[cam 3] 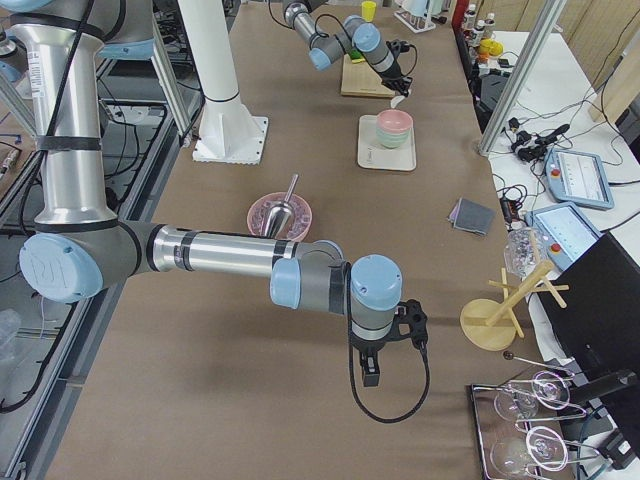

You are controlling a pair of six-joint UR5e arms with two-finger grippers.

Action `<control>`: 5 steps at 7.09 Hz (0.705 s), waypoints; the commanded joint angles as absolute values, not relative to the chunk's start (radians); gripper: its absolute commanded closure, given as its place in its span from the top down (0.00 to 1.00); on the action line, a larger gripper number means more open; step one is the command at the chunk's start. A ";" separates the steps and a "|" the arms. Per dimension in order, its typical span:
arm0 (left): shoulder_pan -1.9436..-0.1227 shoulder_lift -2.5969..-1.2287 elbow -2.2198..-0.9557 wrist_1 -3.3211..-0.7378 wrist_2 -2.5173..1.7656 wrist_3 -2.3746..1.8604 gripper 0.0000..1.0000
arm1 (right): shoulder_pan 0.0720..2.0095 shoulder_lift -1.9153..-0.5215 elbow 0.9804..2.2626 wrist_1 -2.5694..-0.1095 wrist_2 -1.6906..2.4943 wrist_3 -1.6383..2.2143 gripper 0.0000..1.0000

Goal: Stack pink bowl on green and place spoon
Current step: 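Carry the white spoon over the pink bowl on the tray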

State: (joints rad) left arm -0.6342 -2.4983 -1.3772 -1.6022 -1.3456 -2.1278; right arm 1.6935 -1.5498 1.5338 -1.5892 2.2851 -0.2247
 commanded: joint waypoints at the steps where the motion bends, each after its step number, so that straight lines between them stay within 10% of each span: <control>1: -0.598 -2.549 -1.309 -1.605 -1.313 -2.137 0.00 | 1.694 -1.548 1.534 -1.589 2.286 -0.224 1.00; 3: -0.565 -2.549 -1.307 -1.605 -1.307 -2.132 0.00 | 1.694 -1.546 1.534 -1.589 2.286 -0.222 1.00; 5: -0.557 -2.549 -1.310 -1.605 -1.307 -2.132 0.32 | 1.693 -1.543 1.532 -1.589 2.286 -0.219 1.00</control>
State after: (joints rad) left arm -0.5618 -2.5497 -1.3086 -1.6045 -1.3074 -2.1326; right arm 1.6929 -1.5443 1.5338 -1.5892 2.2856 -0.2204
